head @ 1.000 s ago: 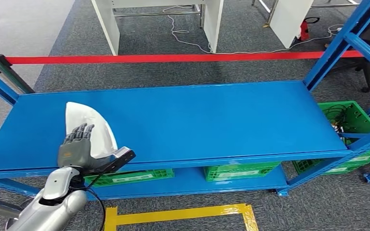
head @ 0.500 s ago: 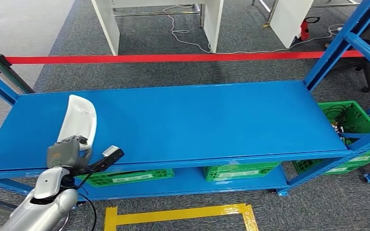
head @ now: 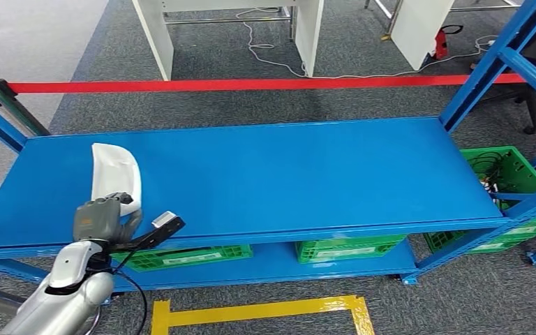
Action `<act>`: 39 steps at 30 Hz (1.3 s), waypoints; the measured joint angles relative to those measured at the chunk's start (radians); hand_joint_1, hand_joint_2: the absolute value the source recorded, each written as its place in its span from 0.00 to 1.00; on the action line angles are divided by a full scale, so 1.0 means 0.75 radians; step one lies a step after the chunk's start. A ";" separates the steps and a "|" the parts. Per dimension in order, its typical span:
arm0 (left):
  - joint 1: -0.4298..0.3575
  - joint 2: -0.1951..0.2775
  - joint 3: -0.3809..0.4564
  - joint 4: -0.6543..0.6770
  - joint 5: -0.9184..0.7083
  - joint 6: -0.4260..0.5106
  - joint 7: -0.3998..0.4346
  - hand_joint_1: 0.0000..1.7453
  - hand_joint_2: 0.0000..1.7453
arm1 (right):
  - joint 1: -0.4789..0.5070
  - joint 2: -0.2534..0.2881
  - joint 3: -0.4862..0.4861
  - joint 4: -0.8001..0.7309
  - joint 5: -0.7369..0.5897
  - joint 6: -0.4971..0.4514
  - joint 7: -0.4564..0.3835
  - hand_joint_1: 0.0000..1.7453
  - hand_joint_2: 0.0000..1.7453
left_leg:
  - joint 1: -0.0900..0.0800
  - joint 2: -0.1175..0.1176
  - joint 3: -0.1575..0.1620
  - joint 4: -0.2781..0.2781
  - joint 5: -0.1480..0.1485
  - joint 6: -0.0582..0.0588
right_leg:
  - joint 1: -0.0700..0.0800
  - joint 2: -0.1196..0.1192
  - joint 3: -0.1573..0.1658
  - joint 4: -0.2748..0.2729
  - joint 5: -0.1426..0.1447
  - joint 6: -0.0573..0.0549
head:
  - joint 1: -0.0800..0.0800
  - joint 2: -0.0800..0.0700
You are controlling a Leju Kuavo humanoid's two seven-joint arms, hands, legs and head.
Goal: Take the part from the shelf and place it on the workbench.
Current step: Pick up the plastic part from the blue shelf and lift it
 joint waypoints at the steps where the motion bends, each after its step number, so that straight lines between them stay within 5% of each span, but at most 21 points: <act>1: 0.005 0.000 -0.001 0.000 0.009 0.009 -0.015 1.00 1.00 | 0.002 0.000 0.000 -0.001 0.000 -0.001 0.000 0.00 1.00 | 0.000 0.000 0.000 0.000 0.000 0.000 | 0.000 0.000 0.000 0.000 0.000 0.000 | 0.000 0.000; 18: 0.055 0.003 -0.004 -0.033 0.096 0.077 -0.104 1.00 1.00 | 0.018 0.000 0.011 -0.010 -0.003 -0.007 0.000 0.00 1.00 | 0.000 0.000 -0.001 0.000 0.000 0.000 | 0.000 0.000 0.000 0.000 0.000 0.000 | 0.000 0.000; 21: 0.171 0.003 0.021 -0.183 0.427 0.128 -0.331 1.00 1.00 | 0.036 0.000 0.035 -0.017 -0.014 -0.049 0.005 0.00 1.00 | 0.000 0.000 -0.001 0.000 0.000 0.000 | 0.000 0.000 0.000 0.000 0.000 0.000 | 0.000 0.000; 23: 0.262 -0.003 0.049 -0.314 0.827 0.056 -0.554 1.00 1.00 | 0.043 0.000 0.050 -0.021 -0.009 -0.088 0.001 0.00 1.00 | 0.000 0.000 -0.001 0.000 0.000 0.000 | 0.000 0.000 0.000 0.000 0.000 0.000 | 0.000 0.000; 26: 0.356 -0.012 0.077 -0.435 1.181 -0.101 -0.722 1.00 1.00 | 0.040 0.000 0.053 -0.020 0.039 -0.099 -0.034 0.00 1.00 | 0.000 0.001 -0.001 0.000 -0.001 0.000 | 0.000 0.001 -0.001 0.000 -0.001 0.000 | 0.000 0.000; 32: 0.461 -0.023 0.112 -0.563 1.309 -0.165 -0.790 1.00 1.00 | 0.032 0.000 0.053 -0.019 0.077 -0.097 -0.061 0.00 1.00 | -0.001 0.000 -0.002 0.003 -0.003 0.002 | -0.002 0.000 0.000 -0.003 0.001 0.002 | 0.000 0.000; 35: 0.499 -0.026 0.132 -0.609 1.371 -0.172 -0.828 1.00 1.00 | 0.029 0.000 0.051 -0.017 0.119 -0.102 -0.095 0.00 1.00 | -0.001 0.002 0.002 -0.009 0.014 0.023 | -0.007 0.001 0.002 -0.013 0.012 0.019 | -0.001 0.000; 37: 0.542 -0.036 0.149 -0.657 1.434 -0.178 -0.864 1.00 1.00 | 0.019 0.000 0.043 -0.013 0.151 -0.106 -0.130 0.00 1.00 | 0.008 0.012 0.010 -0.044 0.040 0.036 | -0.004 -0.003 -0.014 0.018 -0.028 0.029 | 0.002 0.000; 39: 0.599 -0.053 0.171 -0.705 1.485 -0.182 -0.903 1.00 1.00 | 0.001 0.000 0.029 -0.004 0.174 -0.108 -0.165 0.00 1.00 | 0.015 0.025 0.008 -0.058 0.051 0.041 | -0.011 -0.008 -0.065 0.150 -0.126 0.042 | 0.004 0.000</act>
